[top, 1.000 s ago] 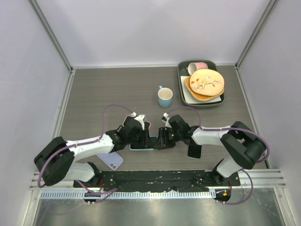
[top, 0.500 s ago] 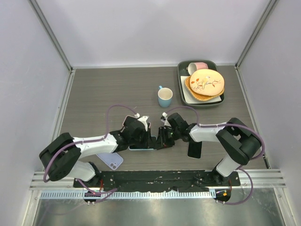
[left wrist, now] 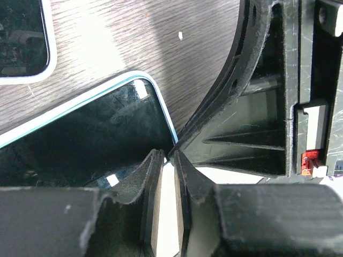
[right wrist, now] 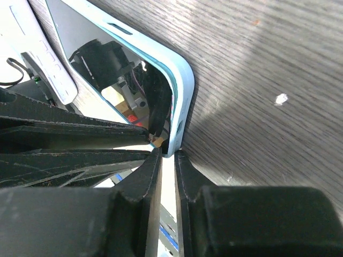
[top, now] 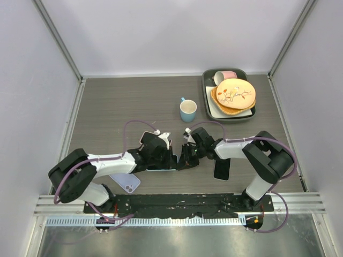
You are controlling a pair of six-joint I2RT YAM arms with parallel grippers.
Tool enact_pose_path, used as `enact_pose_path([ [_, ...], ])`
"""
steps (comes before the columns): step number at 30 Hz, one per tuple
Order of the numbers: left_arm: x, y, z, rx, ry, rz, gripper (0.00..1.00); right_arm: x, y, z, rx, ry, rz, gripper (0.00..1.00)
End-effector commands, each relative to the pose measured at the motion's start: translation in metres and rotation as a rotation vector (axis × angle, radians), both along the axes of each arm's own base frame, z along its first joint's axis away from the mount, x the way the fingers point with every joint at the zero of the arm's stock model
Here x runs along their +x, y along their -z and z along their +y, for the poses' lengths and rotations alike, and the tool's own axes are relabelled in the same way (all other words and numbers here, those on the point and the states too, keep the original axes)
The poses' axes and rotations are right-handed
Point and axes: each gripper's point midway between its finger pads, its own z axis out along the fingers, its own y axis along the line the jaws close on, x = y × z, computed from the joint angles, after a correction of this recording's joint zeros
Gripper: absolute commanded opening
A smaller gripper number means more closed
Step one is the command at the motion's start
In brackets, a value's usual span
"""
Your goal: Put the phone into the phone case
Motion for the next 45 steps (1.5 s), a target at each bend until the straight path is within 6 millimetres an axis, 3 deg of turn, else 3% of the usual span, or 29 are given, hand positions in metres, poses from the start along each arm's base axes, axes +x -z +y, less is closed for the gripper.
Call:
enact_pose_path([
  [1,-0.017,0.017,-0.002,0.021,0.037,0.052,0.2,-0.002,0.061,-0.026,-0.236,0.015,-0.067,0.15],
  [5,-0.007,0.003,-0.002,0.01,0.012,-0.003,0.23,0.004,0.039,-0.014,-0.164,-0.014,-0.115,0.16],
  [7,-0.002,-0.012,-0.003,-0.011,-0.003,-0.039,0.28,0.009,0.013,-0.001,-0.068,-0.031,-0.161,0.22],
  [9,0.003,-0.019,0.004,-0.008,-0.035,-0.071,0.37,0.014,-0.003,0.003,-0.022,-0.021,-0.186,0.25],
  [10,0.007,-0.032,0.007,-0.028,-0.06,-0.108,0.38,0.016,-0.012,0.006,0.009,-0.02,-0.2,0.29],
  [12,0.011,-0.039,0.018,-0.032,-0.105,-0.152,0.41,0.028,-0.033,0.006,0.059,0.006,-0.246,0.32],
  [14,0.014,-0.06,0.025,-0.082,-0.145,-0.203,0.44,0.038,-0.05,0.005,0.096,0.028,-0.287,0.47],
  [16,0.015,-0.061,0.038,-0.087,-0.192,-0.231,0.45,0.051,-0.057,0.0,0.101,0.058,-0.319,0.6],
  [17,0.015,-0.072,0.041,-0.124,-0.208,-0.257,0.46,0.055,-0.058,-0.001,0.1,0.065,-0.334,0.61],
  [21,0.015,-0.077,0.055,-0.142,-0.25,-0.285,0.46,0.064,-0.05,-0.005,0.081,0.072,-0.327,0.63],
  [27,0.012,-0.074,0.064,-0.136,-0.269,-0.287,0.43,0.068,-0.029,-0.001,0.045,0.026,-0.298,0.49],
  [36,0.013,-0.066,0.057,-0.115,-0.246,-0.259,0.41,0.073,-0.002,0.0,-0.024,0.023,-0.234,0.28],
  [45,0.014,-0.058,0.055,-0.085,-0.242,-0.245,0.4,0.06,0.022,-0.014,-0.111,0.012,-0.187,0.22],
])
